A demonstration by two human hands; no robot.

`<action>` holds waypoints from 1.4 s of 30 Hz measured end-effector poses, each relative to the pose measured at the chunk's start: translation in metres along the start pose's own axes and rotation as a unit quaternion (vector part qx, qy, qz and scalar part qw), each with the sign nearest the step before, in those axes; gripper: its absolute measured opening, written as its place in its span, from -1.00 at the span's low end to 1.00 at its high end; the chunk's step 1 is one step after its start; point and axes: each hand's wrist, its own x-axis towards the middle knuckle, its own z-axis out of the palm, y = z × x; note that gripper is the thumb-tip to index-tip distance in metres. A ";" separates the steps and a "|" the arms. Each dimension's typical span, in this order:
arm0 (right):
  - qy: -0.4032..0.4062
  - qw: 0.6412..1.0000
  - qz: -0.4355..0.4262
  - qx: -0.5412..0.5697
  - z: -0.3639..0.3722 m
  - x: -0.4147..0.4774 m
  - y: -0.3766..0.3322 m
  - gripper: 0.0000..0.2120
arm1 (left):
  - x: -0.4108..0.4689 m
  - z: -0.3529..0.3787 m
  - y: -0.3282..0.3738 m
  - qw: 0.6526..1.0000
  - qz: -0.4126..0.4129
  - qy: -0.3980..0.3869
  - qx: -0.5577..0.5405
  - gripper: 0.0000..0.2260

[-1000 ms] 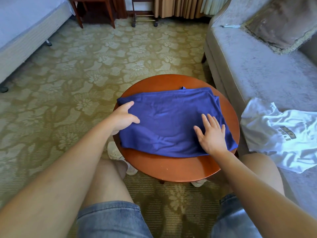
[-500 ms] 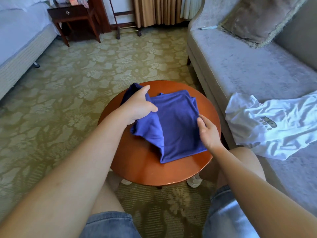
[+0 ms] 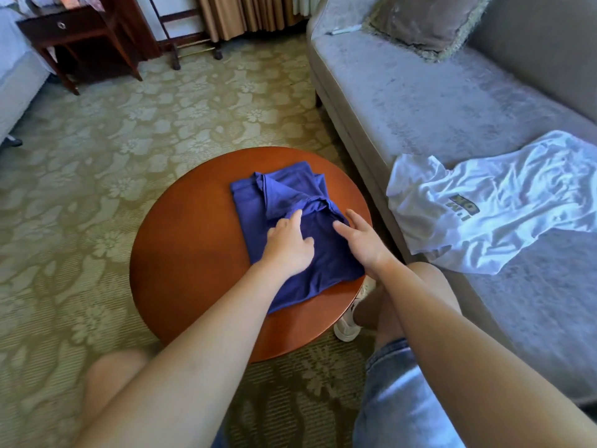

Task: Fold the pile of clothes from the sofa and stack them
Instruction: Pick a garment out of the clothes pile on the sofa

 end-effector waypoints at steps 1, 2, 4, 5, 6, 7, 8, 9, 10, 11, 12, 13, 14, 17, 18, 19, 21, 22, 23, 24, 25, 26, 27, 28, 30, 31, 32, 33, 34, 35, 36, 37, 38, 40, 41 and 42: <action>-0.001 1.000 -0.004 -0.013 0.000 0.001 0.001 -0.39 | -0.003 0.008 -0.010 0.999 -0.010 -0.009 0.044 -0.41; -0.001 1.000 -0.008 -0.022 0.001 0.002 0.000 -0.39 | -0.007 0.016 -0.019 0.997 -0.017 -0.018 0.077 -0.40; -0.002 0.999 -0.016 -0.037 0.001 0.000 0.000 -0.40 | -0.014 0.029 -0.036 0.991 -0.012 -0.018 0.130 -0.38; -0.006 0.999 -0.020 -0.047 0.002 -0.002 -0.002 -0.40 | -0.016 0.035 -0.044 0.989 -0.004 -0.006 0.149 -0.38; -0.008 0.998 -0.022 -0.059 0.002 -0.003 -0.002 -0.39 | -0.019 0.038 -0.051 0.987 0.001 0.009 0.159 -0.38; -0.008 0.997 -0.022 -0.075 0.003 -0.004 -0.002 -0.39 | -0.021 0.039 -0.056 0.987 0.001 0.025 0.161 -0.36; -0.003 0.995 -0.022 -0.097 0.005 -0.006 -0.002 -0.38 | -0.023 0.041 -0.061 0.986 0.001 0.041 0.159 -0.34; 0.014 0.991 -0.032 -0.132 0.008 -0.009 -0.003 -0.38 | -0.024 0.040 -0.065 0.986 0.003 0.055 0.157 -0.31; 0.047 0.979 -0.062 -0.189 0.012 -0.014 -0.004 -0.39 | -0.025 0.040 -0.069 0.985 0.010 0.066 0.157 -0.29; 0.090 0.956 -0.116 -0.255 0.018 -0.021 -0.004 -0.42 | -0.026 0.038 -0.073 0.984 0.019 0.074 0.159 -0.27; 0.122 0.924 -0.185 -0.310 0.024 -0.029 -0.004 -0.47 | -0.026 0.036 -0.079 0.984 0.028 0.079 0.159 -0.25; 0.121 0.896 -0.248 -0.347 0.032 -0.035 -0.005 -0.53 | -0.026 0.034 -0.084 0.983 0.035 0.082 0.158 -0.24; 0.087 0.875 -0.290 -0.378 0.041 -0.039 -0.005 -0.57 | -0.026 0.031 -0.089 0.983 0.039 0.082 0.157 -0.23; -0.078 0.816 -0.305 -0.484 0.062 -0.035 -0.004 -0.66 | -0.027 0.021 -0.105 0.983 0.040 0.079 0.163 -0.16; -0.120 0.791 -0.305 -0.517 0.067 -0.031 -0.002 -0.66 | -0.027 0.018 -0.110 0.982 0.039 0.080 0.165 -0.14; -0.147 0.764 -0.311 -0.546 0.072 -0.025 -0.003 -0.65 | -0.027 0.016 -0.114 0.982 0.038 0.081 0.165 -0.11; -0.165 0.711 -0.305 -0.611 0.080 -0.012 -0.005 -0.56 | -0.027 0.011 -0.123 0.983 0.039 0.085 0.161 -0.07; -0.159 0.685 -0.289 -0.649 0.082 -0.004 -0.007 -0.51 | -0.027 0.009 -0.127 0.983 0.042 0.084 0.158 -0.06; -0.143 0.668 -0.272 -0.677 0.082 0.005 -0.010 -0.46 | -0.027 0.007 -0.130 0.983 0.045 0.083 0.155 -0.05; -0.116 0.667 -0.253 -0.691 0.082 0.015 -0.013 -0.42 | -0.026 0.005 -0.134 0.983 0.051 0.082 0.154 -0.05; -0.079 0.681 -0.226 -0.692 0.080 0.023 -0.017 -0.39 | -0.025 0.003 -0.137 0.983 0.058 0.082 0.154 -0.05; -0.033 0.704 -0.193 -0.683 0.077 0.029 -0.022 -0.38 | -0.024 0.001 -0.140 0.982 0.065 0.082 0.156 -0.05; 0.012 0.724 -0.163 -0.670 0.074 0.033 -0.026 -0.37 | -0.022 -0.001 -0.143 0.982 0.072 0.082 0.157 -0.05; 0.047 0.731 -0.146 -0.665 0.072 0.036 -0.027 -0.36 | -0.019 -0.003 -0.146 0.981 0.077 0.082 0.158 -0.05; 0.051 0.715 -0.168 -0.677 0.070 0.037 -0.028 -0.36 | -0.014 -0.008 -0.152 0.980 0.087 0.082 0.158 -0.05; 0.014 0.704 -0.190 -0.684 0.070 0.037 -0.027 -0.38 | -0.010 -0.010 -0.155 0.980 0.092 0.081 0.157 -0.05; -0.030 0.695 -0.201 -0.690 0.070 0.036 -0.025 -0.40 | -0.007 -0.013 -0.157 0.979 0.098 0.078 0.160 -0.05; -0.062 0.691 -0.196 -0.693 0.070 0.035 -0.022 -0.41 | -0.004 -0.017 -0.160 0.978 0.102 0.074 0.168 -0.05; -0.073 0.694 -0.182 -0.692 0.071 0.034 -0.018 -0.41 | -0.001 -0.021 -0.163 0.976 0.103 0.072 0.178 -0.04; -0.062 0.702 -0.168 -0.690 0.071 0.031 -0.014 -0.40 | 0.002 -0.026 -0.167 0.975 0.098 0.071 0.188 -0.04; -0.042 0.706 -0.158 -0.689 0.074 0.027 -0.011 -0.40 | 0.005 -0.032 -0.171 0.974 0.087 0.073 0.196 -0.03; -0.019 0.697 -0.157 -0.699 0.078 0.021 -0.009 -0.40 | 0.009 -0.039 -0.177 0.973 0.068 0.078 0.204 -0.03; 0.004 0.681 -0.165 -0.714 0.083 0.014 -0.008 -0.41 | 0.012 -0.046 -0.182 0.972 0.043 0.087 0.213 -0.03; 0.044 0.667 -0.196 -0.718 0.093 0.004 -0.011 -0.49 | 0.018 -0.063 -0.194 0.968 -0.022 0.121 0.217 -0.07; 0.055 0.677 -0.201 -0.705 0.096 0.001 -0.014 -0.54 | 0.020 -0.071 -0.199 0.965 -0.061 0.145 0.209 -0.10; 0.066 0.693 -0.198 -0.690 0.097 -0.001 -0.016 -0.58 | 0.019 -0.077 -0.202 0.962 -0.099 0.165 0.196 -0.14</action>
